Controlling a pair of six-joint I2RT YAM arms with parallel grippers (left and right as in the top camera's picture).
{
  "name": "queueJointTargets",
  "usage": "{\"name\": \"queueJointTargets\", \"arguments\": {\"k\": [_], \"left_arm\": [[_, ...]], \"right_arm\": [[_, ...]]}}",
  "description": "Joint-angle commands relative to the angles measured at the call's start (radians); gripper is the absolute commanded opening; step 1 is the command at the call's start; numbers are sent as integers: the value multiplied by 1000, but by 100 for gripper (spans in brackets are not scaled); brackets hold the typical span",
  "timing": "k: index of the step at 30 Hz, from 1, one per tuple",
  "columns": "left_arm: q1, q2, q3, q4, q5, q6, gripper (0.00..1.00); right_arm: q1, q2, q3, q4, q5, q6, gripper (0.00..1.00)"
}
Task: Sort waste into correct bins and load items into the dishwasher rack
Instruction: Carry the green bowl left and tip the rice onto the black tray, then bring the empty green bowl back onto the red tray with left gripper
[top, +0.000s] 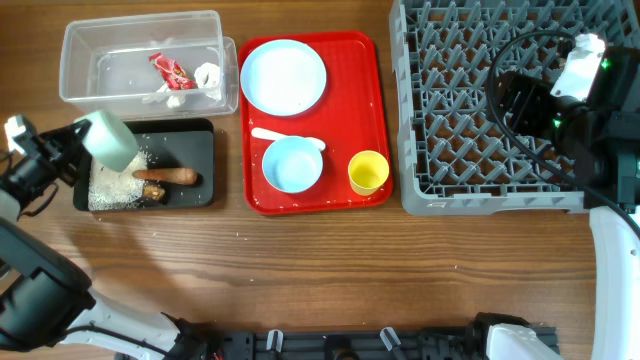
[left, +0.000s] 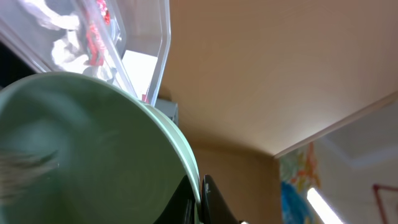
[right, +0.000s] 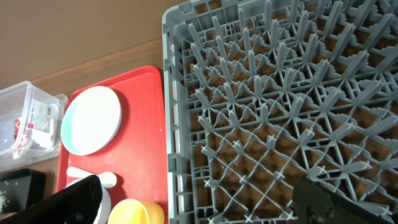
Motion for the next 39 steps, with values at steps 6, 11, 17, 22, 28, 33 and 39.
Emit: {"name": "queueJointTargets", "arguments": {"k": [6,11,17,22,28,33,39], "left_arm": [[52,6,-1,6,37,-174,4],[48,6,-1,5,41,-174,4],[13,2,-1,6,37,-172,4],[-71,-67,-1,29,-3,-169,4],[-233,-255,-1,50,-243,-169,4],[-428,-398,-1,50,-500,-169,4],[-736,-491,-1,43,-926,-92,4]], "right_arm": [[-3,8,-4,5,-9,6,99],[-3,8,-4,6,-9,6,100],[-3,8,-4,17,-8,5,99],[-3,9,-4,73,-9,4,99],[-3,9,-4,76,-9,4,100],[-3,9,-4,72,-9,4,100],[-3,11,-4,46,-9,4,100]]}}
